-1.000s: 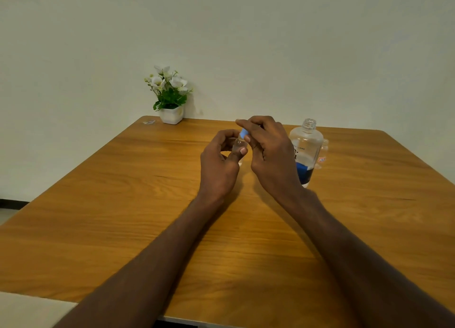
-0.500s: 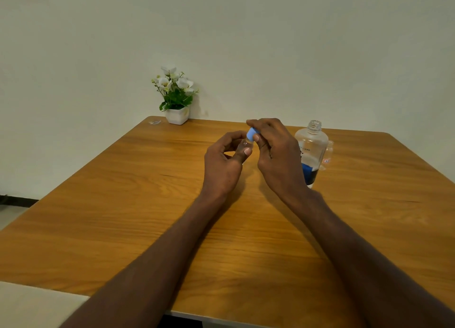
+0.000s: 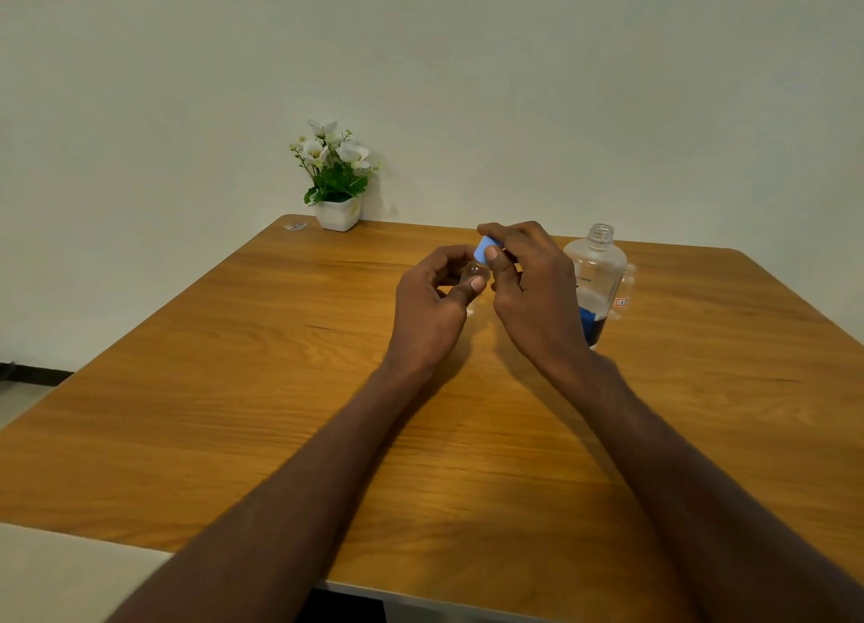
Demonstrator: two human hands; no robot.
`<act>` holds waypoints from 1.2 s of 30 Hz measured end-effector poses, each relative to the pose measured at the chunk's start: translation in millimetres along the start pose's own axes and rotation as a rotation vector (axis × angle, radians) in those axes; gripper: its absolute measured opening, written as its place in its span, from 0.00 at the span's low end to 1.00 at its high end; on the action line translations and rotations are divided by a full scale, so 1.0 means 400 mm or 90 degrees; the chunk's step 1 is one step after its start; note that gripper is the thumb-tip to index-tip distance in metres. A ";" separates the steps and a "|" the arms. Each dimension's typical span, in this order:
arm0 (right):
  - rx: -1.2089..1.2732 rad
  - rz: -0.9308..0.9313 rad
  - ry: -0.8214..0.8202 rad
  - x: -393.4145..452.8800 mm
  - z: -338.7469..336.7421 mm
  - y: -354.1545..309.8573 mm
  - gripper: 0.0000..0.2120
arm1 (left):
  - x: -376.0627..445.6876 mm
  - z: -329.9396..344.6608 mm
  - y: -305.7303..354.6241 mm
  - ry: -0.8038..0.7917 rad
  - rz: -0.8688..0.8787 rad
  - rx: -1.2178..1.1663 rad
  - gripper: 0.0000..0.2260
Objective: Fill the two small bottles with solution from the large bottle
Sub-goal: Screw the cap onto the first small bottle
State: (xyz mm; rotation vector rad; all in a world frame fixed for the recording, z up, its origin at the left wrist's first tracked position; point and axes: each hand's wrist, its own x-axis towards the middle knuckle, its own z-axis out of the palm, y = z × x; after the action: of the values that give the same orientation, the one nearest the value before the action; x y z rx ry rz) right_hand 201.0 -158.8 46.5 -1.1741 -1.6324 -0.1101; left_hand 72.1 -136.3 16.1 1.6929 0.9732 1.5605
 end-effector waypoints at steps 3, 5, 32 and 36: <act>0.012 -0.012 -0.011 0.000 -0.003 -0.003 0.15 | 0.002 -0.002 0.002 0.001 -0.003 -0.003 0.14; 0.014 -0.012 -0.014 0.000 -0.003 -0.004 0.16 | 0.002 -0.003 0.004 -0.001 -0.008 -0.006 0.14; -0.016 -0.037 0.001 0.002 -0.006 0.006 0.15 | -0.001 0.003 0.001 -0.016 0.028 0.002 0.14; -0.008 -0.034 0.000 0.000 -0.005 -0.001 0.15 | 0.002 0.002 0.000 -0.011 0.022 -0.004 0.13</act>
State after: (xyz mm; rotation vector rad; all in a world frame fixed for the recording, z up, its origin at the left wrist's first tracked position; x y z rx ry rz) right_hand 202.4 -160.2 47.6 -1.1400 -1.6661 -0.1544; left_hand 73.0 -135.5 16.7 1.7248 0.9326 1.5672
